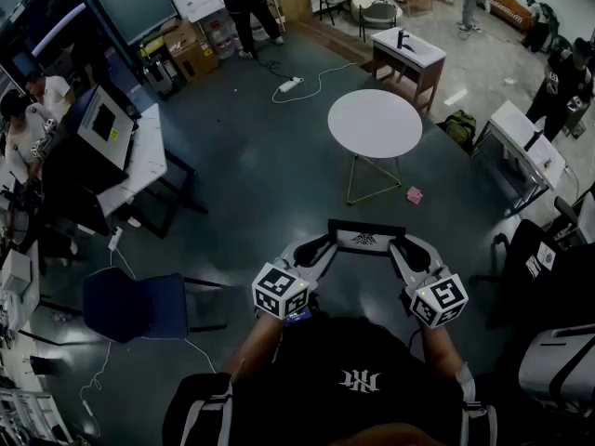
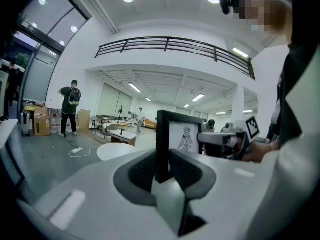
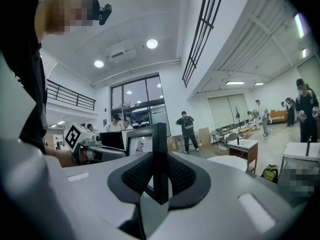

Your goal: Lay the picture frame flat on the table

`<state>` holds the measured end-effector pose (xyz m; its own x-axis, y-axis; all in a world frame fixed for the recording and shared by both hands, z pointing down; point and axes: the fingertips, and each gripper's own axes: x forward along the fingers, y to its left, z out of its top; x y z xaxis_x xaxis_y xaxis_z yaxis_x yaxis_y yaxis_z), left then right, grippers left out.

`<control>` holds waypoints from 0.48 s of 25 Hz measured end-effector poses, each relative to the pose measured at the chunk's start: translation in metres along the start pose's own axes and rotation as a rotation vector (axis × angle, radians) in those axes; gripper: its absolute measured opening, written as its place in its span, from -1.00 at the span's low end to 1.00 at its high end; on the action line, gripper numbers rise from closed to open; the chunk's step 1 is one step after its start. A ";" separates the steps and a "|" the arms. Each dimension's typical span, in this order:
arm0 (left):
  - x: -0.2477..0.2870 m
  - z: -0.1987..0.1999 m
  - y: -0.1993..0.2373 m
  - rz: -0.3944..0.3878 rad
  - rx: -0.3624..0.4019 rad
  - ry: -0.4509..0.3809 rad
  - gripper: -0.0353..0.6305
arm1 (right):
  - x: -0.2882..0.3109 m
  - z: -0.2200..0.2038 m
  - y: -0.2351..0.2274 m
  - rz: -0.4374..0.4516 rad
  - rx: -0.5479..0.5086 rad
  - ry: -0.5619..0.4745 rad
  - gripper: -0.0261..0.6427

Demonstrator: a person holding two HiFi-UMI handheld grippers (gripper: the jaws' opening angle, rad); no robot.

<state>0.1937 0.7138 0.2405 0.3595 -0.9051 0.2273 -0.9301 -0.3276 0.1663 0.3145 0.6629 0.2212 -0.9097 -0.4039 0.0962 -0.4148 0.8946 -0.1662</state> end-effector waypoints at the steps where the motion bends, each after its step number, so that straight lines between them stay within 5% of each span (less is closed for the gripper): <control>1: -0.001 0.000 0.000 -0.001 0.001 0.001 -0.66 | 0.000 0.000 0.001 -0.002 0.000 0.000 -0.70; 12: -0.003 0.001 -0.002 -0.013 0.000 0.011 -0.66 | -0.003 0.003 0.004 -0.014 -0.012 -0.008 -0.69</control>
<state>0.1949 0.7168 0.2384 0.3721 -0.8978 0.2356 -0.9254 -0.3391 0.1692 0.3157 0.6666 0.2173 -0.9040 -0.4178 0.0908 -0.4272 0.8911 -0.1532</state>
